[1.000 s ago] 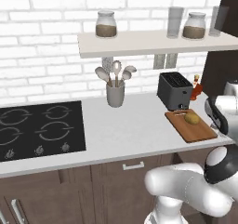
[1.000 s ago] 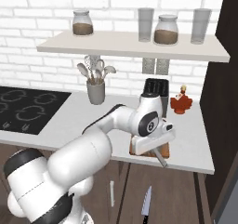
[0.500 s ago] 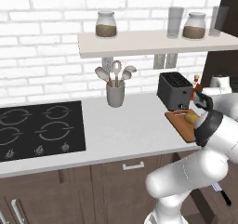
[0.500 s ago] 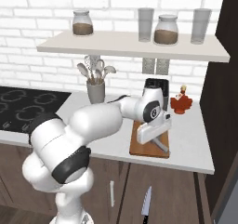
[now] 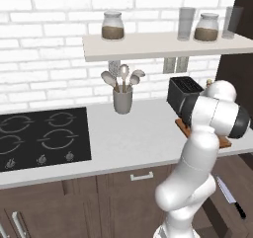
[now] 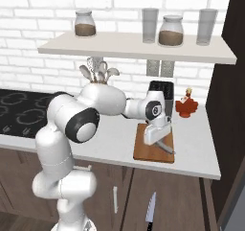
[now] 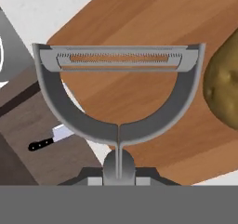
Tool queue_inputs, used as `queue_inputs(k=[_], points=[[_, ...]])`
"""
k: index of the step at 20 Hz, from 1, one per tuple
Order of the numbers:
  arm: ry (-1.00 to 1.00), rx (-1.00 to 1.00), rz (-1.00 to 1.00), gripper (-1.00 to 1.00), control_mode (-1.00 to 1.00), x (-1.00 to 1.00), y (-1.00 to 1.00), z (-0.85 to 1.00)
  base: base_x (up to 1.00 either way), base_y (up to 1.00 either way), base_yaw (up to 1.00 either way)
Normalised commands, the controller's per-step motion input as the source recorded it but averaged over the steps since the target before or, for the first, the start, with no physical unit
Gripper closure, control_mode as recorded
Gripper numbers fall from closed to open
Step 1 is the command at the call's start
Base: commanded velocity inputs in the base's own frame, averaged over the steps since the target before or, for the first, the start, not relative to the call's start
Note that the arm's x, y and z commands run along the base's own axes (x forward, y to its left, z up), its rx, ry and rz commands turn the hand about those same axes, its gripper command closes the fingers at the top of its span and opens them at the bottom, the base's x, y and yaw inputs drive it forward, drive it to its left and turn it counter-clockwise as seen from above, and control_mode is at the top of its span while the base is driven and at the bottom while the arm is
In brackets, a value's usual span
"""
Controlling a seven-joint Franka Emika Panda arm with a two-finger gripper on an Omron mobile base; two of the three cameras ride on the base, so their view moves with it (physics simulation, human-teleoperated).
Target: Place the appropriate cutting tool for cutting the potato skin on the cutting board.
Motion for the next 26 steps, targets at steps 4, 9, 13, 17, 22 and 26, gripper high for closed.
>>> queue_inputs(k=[4, 9, 13, 17, 22, 26], points=[[0.20, 0.11, 0.16, 1.00, -1.00, 0.34, 0.00, -0.34, 0.00, 0.00, 0.00], [0.13, 0.13, 0.13, 1.00, -1.00, 0.08, 0.00, -0.36, 0.00, 0.00, 0.00], [0.07, 0.08, 0.05, 1.00, -1.00, 0.00, 0.14, -0.36, 0.00, 0.00, 0.00], [0.00, 0.01, 0.00, 1.00, -1.00, -0.18, 0.71, -0.29, 0.00, 0.00, 0.00], [0.00, -0.02, -0.02, 1.00, -1.00, -0.08, 0.93, -0.11, 0.00, 0.00, 0.00], [-0.03, 0.00, 0.00, 1.00, -1.00, 0.00, 0.41, -0.28, 0.00, 0.00, 0.00]])
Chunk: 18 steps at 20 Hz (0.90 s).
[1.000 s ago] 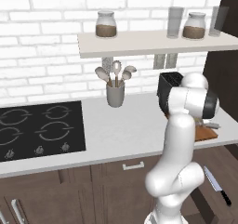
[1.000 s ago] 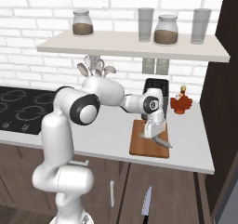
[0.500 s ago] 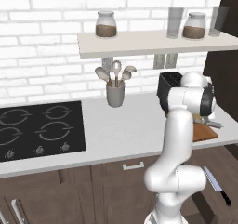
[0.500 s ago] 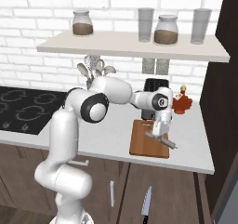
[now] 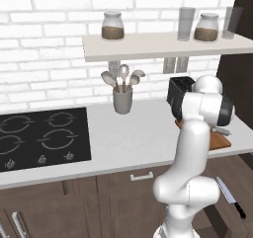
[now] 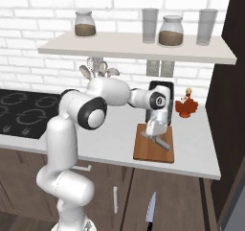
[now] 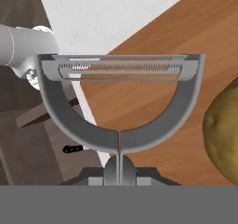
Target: Place the appropriate cutting tool for cutting the potato skin on the cutting board.
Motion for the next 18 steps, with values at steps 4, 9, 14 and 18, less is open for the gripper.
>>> queue_inputs(k=[4, 9, 14, 18], points=[[-0.20, 0.00, 0.00, 1.00, -1.00, -0.05, 0.19, -0.48, 0.00, 0.00, 0.00], [-0.19, 0.00, 0.00, 1.00, -1.00, -0.04, 0.17, -0.46, 0.00, 0.00, 0.00], [-0.12, 0.00, 0.00, 1.00, -1.00, 0.00, 0.43, -0.44, 0.00, 0.00, 0.00], [-0.08, 0.00, 0.00, -1.00, -1.00, 0.00, 0.45, -0.43, 0.00, 0.00, 0.00]])
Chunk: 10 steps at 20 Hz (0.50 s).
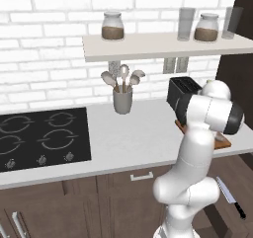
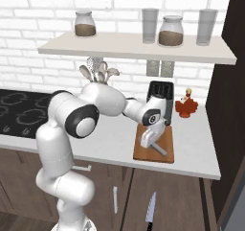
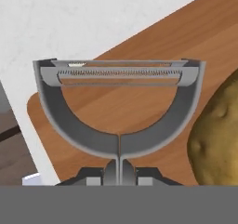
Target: Place the appropriate cutting tool for cutting the potato skin on the cutting board.
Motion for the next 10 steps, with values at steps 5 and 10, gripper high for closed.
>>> queue_inputs(k=[5, 10], points=[[-0.03, 0.00, 0.00, -1.00, -1.00, -0.06, 0.17, -0.13, 0.00, 0.00, 0.00], [0.05, 0.00, 0.01, -1.00, -1.00, -0.44, 0.12, 0.32, 0.00, 0.00, 0.00]])
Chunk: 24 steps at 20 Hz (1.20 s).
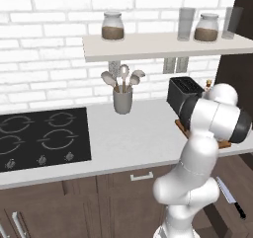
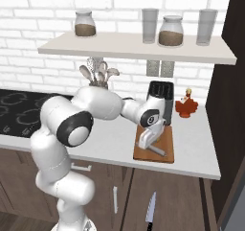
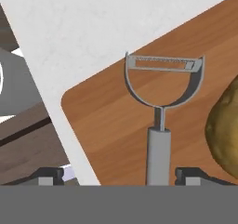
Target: Place the appropriate cutting tool for cutting the potato skin on the cutting board.
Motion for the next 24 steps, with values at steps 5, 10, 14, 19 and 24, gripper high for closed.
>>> queue_inputs(k=[5, 10, 14, 19, 24], points=[[0.03, 0.00, 0.05, -1.00, -1.00, -0.68, 0.26, 0.71, 0.00, 0.00, 0.00], [0.00, 0.00, 0.03, -1.00, -1.00, -0.67, 0.21, 0.75, 0.00, 0.00, 0.00], [-0.01, 0.00, 0.00, -1.00, -1.00, -0.76, 0.18, 0.73, 0.00, 0.00, 0.00], [-0.03, 0.00, 0.00, -1.00, -1.00, -0.77, 0.15, 0.75, 0.00, 0.00, 0.00], [-0.06, 0.00, 0.00, -1.00, -1.00, -0.77, 0.15, 0.76, 0.00, 0.00, 0.00]])
